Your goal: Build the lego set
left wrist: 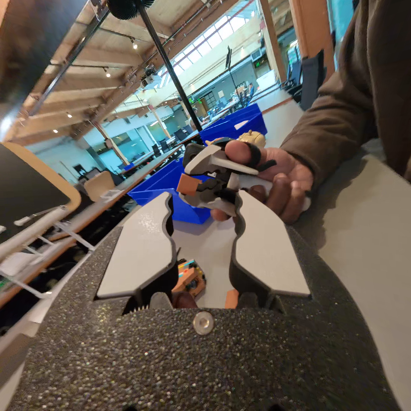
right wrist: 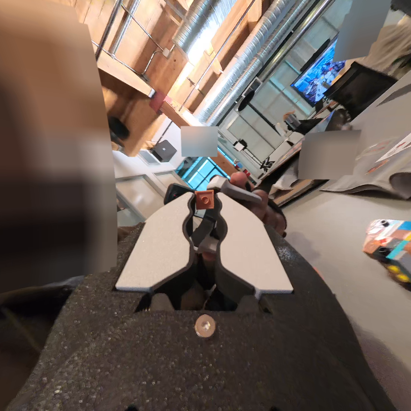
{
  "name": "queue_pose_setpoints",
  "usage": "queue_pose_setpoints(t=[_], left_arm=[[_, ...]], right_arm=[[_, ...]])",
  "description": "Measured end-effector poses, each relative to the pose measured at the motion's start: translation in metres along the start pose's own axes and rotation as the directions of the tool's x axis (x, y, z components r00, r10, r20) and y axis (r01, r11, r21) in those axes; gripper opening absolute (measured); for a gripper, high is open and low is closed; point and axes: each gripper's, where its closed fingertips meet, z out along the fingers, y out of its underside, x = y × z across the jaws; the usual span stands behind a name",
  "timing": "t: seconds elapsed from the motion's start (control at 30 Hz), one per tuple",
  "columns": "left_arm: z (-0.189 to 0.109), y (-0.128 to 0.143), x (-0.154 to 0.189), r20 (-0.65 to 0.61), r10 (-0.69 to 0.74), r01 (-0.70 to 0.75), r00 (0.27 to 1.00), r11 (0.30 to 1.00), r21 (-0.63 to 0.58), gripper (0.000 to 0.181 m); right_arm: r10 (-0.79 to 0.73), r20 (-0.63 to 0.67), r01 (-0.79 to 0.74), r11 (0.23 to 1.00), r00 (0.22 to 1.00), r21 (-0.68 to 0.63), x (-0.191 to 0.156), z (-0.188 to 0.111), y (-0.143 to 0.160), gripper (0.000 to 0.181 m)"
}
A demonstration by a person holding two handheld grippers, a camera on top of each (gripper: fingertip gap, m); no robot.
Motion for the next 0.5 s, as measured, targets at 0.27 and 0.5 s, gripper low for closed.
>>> queue_pose_setpoints(t=[0.27, 0.5], left_arm=[[-0.003, -0.002, 0.004, 0.042, 0.263, -0.262, 0.964, 0.965, -0.021, 0.031], [-0.006, 0.008, 0.001, 0.02, 0.273, -0.269, 0.962, 0.956, -0.115, 0.017]], right_arm=[[0.15, 0.09, -0.141, 0.985, 0.985, -0.096, -0.009, 0.013, 0.029, 0.016], [0.113, 0.016, -0.11, 0.984, 0.993, -0.138, 0.002, 0.011, 0.032, 0.018]])
